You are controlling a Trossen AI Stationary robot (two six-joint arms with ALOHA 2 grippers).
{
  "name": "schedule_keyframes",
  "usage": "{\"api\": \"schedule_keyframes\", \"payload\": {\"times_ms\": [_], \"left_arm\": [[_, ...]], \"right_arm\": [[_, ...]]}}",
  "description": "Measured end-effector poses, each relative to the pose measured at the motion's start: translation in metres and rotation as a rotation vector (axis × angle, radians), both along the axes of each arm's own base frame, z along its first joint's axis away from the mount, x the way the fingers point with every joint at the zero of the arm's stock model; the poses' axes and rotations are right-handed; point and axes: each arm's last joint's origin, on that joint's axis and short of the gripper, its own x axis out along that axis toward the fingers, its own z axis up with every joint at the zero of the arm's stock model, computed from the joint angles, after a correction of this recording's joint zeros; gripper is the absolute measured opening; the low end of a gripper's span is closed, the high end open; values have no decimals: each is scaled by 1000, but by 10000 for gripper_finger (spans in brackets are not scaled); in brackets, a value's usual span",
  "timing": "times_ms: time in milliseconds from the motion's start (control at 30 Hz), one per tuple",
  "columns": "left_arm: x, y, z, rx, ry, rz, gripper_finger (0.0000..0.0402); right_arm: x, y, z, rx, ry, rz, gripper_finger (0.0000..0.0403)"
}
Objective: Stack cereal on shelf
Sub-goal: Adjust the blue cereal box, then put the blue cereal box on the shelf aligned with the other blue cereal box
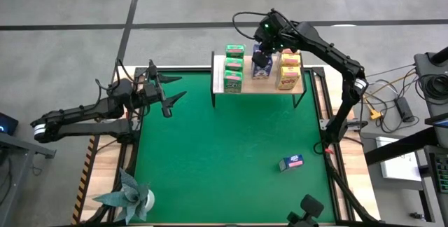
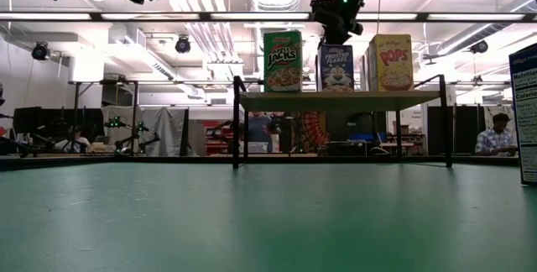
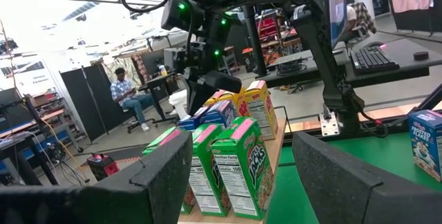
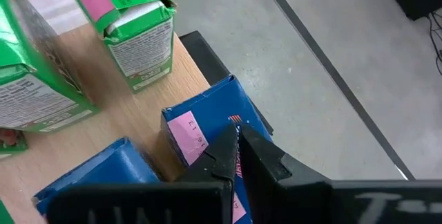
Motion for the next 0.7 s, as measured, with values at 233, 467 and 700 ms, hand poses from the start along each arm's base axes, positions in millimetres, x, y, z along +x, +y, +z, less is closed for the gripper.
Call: {"api": "schedule_keyframes", "payload": {"times_ms": [233,467,700], "left_arm": [[0,0,0,4,1,1,233],[0,0,0,4,1,0,233],[0,0,0,4,1,1,233]], "right_arm": [[-2,1,2,-9,-1,-3,13],[-8,6,12,-27,-26,-3,13],[-10,20,24,-46,-64,15,13]]}}
